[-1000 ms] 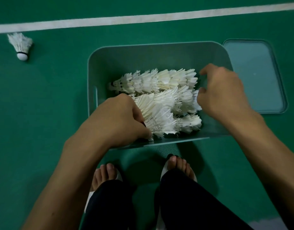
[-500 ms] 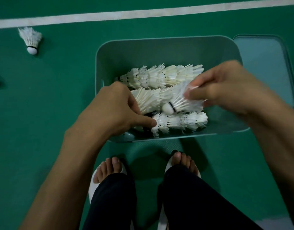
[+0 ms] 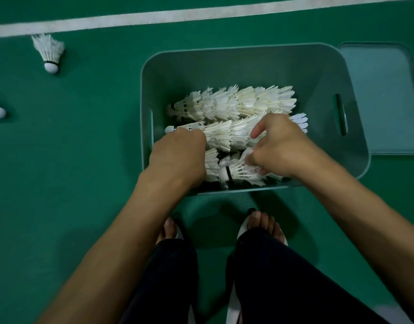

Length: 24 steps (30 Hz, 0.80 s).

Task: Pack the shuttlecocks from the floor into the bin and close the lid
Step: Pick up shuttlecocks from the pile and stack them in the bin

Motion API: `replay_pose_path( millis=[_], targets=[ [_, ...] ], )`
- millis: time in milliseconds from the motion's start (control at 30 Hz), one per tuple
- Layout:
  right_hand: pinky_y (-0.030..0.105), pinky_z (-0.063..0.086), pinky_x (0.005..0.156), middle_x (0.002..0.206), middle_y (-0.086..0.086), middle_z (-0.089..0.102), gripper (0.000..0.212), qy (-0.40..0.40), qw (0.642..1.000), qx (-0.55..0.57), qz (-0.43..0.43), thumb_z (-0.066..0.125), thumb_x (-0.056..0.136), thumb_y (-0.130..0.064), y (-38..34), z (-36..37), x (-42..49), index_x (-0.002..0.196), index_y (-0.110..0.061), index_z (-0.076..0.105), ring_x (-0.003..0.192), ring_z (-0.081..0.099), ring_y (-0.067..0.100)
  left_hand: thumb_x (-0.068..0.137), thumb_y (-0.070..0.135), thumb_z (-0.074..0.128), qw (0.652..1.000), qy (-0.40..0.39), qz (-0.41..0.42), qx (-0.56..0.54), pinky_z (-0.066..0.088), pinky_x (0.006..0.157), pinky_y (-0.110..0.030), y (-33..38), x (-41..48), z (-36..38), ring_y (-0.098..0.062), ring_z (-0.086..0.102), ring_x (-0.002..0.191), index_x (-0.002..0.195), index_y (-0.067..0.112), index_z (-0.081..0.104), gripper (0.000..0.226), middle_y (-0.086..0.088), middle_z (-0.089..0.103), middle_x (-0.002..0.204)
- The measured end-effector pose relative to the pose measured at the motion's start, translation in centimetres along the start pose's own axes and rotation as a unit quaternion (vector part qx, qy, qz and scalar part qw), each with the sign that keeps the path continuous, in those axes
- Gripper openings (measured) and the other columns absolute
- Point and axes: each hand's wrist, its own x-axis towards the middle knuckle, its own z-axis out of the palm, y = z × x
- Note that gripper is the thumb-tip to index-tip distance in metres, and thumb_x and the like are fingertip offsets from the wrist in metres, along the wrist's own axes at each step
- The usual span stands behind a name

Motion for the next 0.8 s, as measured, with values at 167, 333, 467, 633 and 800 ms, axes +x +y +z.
replay_pose_path(
  millis=[167,333,467,633,800],
  targets=[
    [0.045,0.064,0.073,0.091,0.008,0.072,0.031,0.027,0.998,0.058,-0.012,0.077,0.074,0.002,-1.2,1.3,0.1,0.088,-0.021,0.06,0.071,0.075,0.025,0.091,0.003,0.053,0.998,0.033,-0.049,-0.003,0.045,0.077,-0.038,0.3,0.2,0.5,-0.037,0.06,0.108,0.116,0.002,0.058,0.026,-0.024,0.06,0.12],
    [0.043,0.065,0.065,0.072,0.012,0.074,0.025,-0.015,0.993,0.113,0.002,0.083,0.073,0.007,-2.7,2.7,0.8,0.07,-0.011,0.065,0.063,0.075,0.026,0.092,0.005,0.054,0.997,0.032,-0.063,-0.014,0.051,0.088,-0.041,0.3,0.5,0.7,-0.037,0.06,0.112,0.12,0.0,0.057,0.029,-0.024,0.059,0.123],
    [0.035,0.053,0.055,0.081,0.019,0.076,0.024,-0.055,0.987,0.147,0.033,0.086,0.075,0.002,-3.2,3.0,1.4,0.075,-0.008,0.064,0.07,0.075,0.031,0.091,0.007,0.056,0.998,0.02,-0.062,-0.013,0.052,0.086,-0.041,0.1,0.9,0.9,-0.036,0.061,0.11,0.121,0.004,0.058,0.03,-0.024,0.058,0.124],
    [0.03,0.05,0.056,0.075,0.011,0.073,0.023,-0.054,0.991,0.125,0.004,0.074,0.083,0.005,-2.9,3.0,1.7,0.07,-0.012,0.064,0.062,0.065,0.022,0.089,0.007,0.057,0.998,0.03,-0.061,-0.015,0.052,0.082,-0.039,0.0,0.9,0.9,-0.036,0.063,0.104,0.117,0.007,0.063,0.029,-0.023,0.06,0.12],
    [0.017,0.042,0.054,0.039,-0.016,0.057,0.032,-0.04,0.994,0.037,-0.096,0.064,0.076,0.007,-3.4,3.3,1.0,0.06,-0.02,0.07,0.043,0.052,-0.005,0.091,0.008,0.056,0.995,0.046,-0.09,-0.005,0.051,0.086,-0.042,0.5,0.7,0.8,-0.039,0.061,0.111,0.122,0.003,0.058,0.031,-0.024,0.058,0.125]
  ],
)
